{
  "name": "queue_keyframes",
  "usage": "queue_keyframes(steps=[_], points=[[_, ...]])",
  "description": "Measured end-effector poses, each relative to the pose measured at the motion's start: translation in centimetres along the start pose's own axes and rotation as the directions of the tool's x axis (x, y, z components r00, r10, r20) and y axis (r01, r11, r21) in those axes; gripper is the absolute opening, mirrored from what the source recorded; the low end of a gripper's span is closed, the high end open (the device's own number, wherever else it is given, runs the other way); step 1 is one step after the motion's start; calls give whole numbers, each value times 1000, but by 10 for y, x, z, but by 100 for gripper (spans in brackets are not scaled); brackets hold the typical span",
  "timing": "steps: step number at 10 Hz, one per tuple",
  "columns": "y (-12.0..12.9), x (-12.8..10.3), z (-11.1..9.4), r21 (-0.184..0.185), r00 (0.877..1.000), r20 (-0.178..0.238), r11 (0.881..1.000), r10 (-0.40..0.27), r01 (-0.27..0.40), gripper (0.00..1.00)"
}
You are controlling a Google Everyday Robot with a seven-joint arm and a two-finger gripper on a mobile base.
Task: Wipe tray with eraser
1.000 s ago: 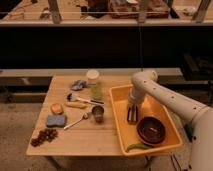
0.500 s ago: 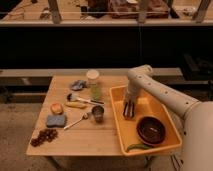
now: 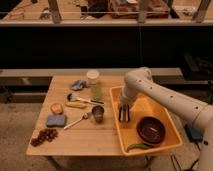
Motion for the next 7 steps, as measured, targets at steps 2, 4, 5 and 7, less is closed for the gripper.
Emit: queue_keyframes(steps=[2, 4, 5, 7], points=[[8, -8, 3, 5, 1000, 2, 1000, -11, 11, 0], [35, -4, 7, -16, 1000, -1, 1000, 10, -10, 0], [45, -1, 8, -25, 1000, -4, 999, 21, -21, 0], [63, 10, 17, -53, 999, -7, 997, 52, -52, 0]])
